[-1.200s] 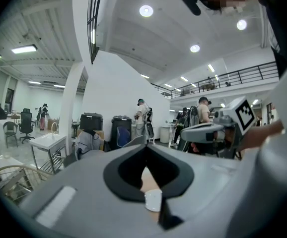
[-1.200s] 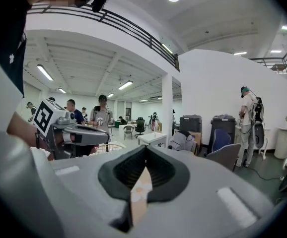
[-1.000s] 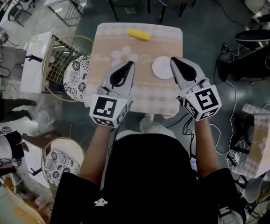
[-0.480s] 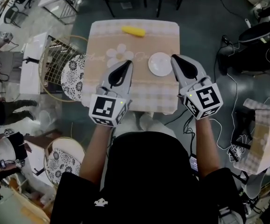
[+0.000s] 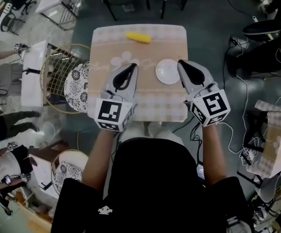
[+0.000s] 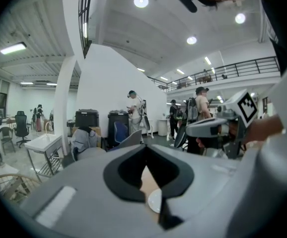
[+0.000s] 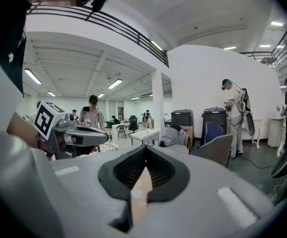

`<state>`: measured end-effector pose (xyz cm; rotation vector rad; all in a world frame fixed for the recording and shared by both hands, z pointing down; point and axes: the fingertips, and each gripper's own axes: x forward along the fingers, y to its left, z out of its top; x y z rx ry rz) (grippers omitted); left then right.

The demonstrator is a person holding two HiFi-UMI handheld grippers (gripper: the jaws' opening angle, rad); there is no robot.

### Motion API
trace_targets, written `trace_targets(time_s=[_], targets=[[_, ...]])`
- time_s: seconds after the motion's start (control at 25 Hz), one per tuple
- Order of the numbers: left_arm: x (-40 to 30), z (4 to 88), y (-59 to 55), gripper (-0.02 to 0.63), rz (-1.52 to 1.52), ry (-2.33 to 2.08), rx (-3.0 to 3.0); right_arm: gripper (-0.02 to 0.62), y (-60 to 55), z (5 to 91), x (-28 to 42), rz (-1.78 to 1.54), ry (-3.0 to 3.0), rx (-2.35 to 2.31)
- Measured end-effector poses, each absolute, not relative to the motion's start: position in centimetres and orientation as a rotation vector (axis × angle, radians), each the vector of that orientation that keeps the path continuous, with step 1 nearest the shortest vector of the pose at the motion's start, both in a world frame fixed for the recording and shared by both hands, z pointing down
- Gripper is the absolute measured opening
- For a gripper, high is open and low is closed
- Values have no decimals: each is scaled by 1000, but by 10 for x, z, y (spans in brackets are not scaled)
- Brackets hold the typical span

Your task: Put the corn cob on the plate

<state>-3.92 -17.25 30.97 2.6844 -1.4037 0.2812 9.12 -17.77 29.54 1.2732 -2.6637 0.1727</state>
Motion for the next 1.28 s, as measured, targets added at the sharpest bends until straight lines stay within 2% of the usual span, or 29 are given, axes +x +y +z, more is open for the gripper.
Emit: trace_targets(time_s=[0.24,0.48,1.2,1.28], targets=[[-75,323,-198,8,296,-1358,2700,0,-193,302,60,182,-2611,1313],[-71,337,-233,8,317,-1285,2713,0,-221,323,69,259,-2567,1345],[-99,414,-314,11,474,-1040,2726,0,-290,397,27,388,-2467,1283],[-99,425,-320,36,490,-1003,2728,0,-297,409,24,396,-2456,1248]])
